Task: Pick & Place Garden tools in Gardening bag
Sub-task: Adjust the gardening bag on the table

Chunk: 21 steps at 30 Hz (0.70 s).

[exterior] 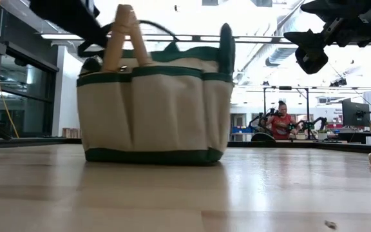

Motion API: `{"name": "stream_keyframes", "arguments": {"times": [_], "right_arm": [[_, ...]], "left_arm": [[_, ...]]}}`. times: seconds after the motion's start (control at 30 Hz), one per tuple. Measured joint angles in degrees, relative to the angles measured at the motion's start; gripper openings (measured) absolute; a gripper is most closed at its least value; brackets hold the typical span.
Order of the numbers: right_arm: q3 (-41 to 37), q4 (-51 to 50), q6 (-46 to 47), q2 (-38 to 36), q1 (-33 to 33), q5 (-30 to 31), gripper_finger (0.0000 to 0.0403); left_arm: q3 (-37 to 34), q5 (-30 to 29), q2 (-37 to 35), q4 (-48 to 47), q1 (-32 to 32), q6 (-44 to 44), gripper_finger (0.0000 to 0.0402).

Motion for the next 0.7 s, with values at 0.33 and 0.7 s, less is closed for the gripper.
{"name": "stream_keyframes", "arguments": {"times": [0.33, 0.7], "right_arm": [[0.0, -0.02, 0.0, 0.02, 0.0, 0.02, 0.0227], [0.0, 0.0, 0.0, 0.02, 0.0, 0.02, 0.0227]], "left_arm": [[0.0, -0.64, -3.84, -12.03, -0.02, -5.17, 0.0], [-0.02, -0.88, -8.42, -24.2, -0.02, -10.87, 0.0]]}}
